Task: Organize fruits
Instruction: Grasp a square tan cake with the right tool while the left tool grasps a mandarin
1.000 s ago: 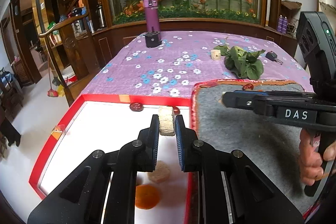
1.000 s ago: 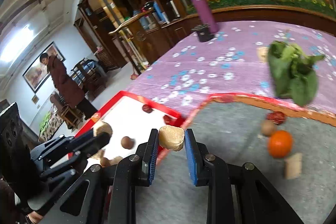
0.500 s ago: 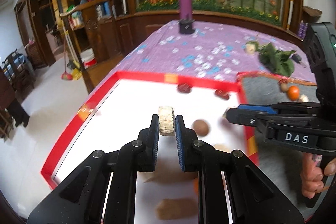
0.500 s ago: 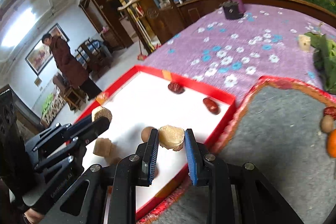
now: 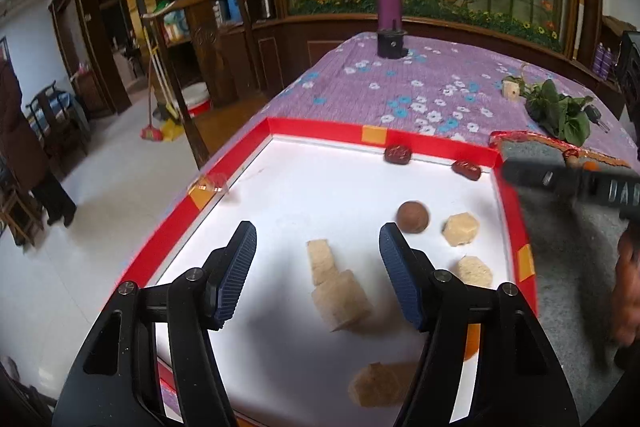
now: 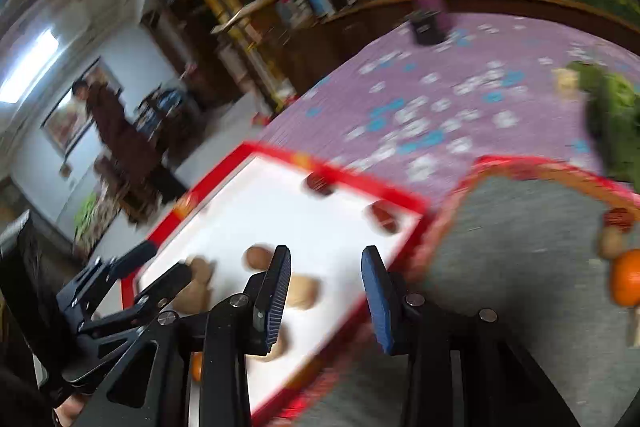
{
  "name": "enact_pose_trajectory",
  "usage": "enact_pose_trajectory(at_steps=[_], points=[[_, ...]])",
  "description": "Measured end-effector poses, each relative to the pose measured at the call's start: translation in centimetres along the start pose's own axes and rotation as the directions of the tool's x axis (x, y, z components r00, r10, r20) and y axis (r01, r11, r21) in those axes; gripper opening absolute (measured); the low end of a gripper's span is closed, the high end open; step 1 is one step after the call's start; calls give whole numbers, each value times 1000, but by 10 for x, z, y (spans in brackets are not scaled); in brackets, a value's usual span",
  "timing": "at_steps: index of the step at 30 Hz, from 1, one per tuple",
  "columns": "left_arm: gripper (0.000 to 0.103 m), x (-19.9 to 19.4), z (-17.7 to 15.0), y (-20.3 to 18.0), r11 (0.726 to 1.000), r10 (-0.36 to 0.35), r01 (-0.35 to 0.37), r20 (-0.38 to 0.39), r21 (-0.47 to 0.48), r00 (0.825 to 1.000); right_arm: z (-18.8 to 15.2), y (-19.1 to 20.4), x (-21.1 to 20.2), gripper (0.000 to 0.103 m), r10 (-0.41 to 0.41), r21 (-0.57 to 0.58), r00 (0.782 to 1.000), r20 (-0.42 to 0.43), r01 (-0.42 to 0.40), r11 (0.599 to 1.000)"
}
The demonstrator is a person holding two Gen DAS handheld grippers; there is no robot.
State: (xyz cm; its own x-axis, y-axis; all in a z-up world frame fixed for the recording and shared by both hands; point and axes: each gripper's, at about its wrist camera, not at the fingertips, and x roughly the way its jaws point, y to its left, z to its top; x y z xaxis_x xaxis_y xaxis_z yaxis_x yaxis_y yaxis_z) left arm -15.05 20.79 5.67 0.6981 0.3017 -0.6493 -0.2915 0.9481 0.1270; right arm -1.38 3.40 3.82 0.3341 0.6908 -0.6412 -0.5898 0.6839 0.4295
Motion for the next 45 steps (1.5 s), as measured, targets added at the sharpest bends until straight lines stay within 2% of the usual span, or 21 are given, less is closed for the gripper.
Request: enact_pose_trajectory(at_steps=[3,7,11,13,17,20,22,23,25,28,30,33,34,36,39,45], points=[[65,-3,3,-11,1000,-18,18,3,25,1000,1,-34,-29,35,-20,74,999,49,16,997],[65,-9,4,-41,994,-63,63,4,90,998,-7,-82,-80,35,-118,136,987,109,102,985],[65,-14,7,-76,979,-131,129,3,155,991,-23,-123,-120,36,-227,153,968,111,209,966],[65,-16,9,-96,968,-170,168,-7,186,985,-30,-137,-130,36,-241,158,965,101,223,962],[64,-19,12,-131,945,-218,220,-34,243,975,-38,-148,-126,36,-222,133,973,58,212,968],[64,-25,15,-150,930,-241,241,-35,278,970,-40,-146,-111,36,-241,87,971,3,240,967],[64,-26,21,-161,922,-255,255,-39,290,966,-40,-144,-96,36,-272,56,962,-29,274,960],[64,-26,23,-166,919,-262,263,-44,293,964,-41,-141,-94,36,-285,37,958,-19,285,958],[64,-25,28,-176,910,-280,282,-51,303,959,-41,-135,-93,27,-327,-6,945,-2,327,945],[64,-25,37,-193,887,-326,324,-51,329,944,-39,-146,-102,27,-317,54,948,5,316,947],[64,-19,44,-207,868,-365,370,-80,332,927,-35,-160,-117,27,-318,128,947,37,311,942],[64,-3,51,-229,839,-419,446,-152,312,895,-35,-188,-140,27,-261,296,962,80,227,928],[64,5,52,-237,834,-422,457,-175,310,889,-35,-196,-146,27,-246,342,965,91,202,918],[64,17,55,-254,833,-409,454,-202,315,890,-36,-207,-154,27,-243,402,965,103,183,897],[64,28,57,-269,827,-416,471,-229,307,880,-39,-216,-159,27,-243,455,965,97,174,873],[64,52,63,-293,834,-398,468,-269,292,877,-40,-220,-158,27,-233,485,969,79,167,858]])
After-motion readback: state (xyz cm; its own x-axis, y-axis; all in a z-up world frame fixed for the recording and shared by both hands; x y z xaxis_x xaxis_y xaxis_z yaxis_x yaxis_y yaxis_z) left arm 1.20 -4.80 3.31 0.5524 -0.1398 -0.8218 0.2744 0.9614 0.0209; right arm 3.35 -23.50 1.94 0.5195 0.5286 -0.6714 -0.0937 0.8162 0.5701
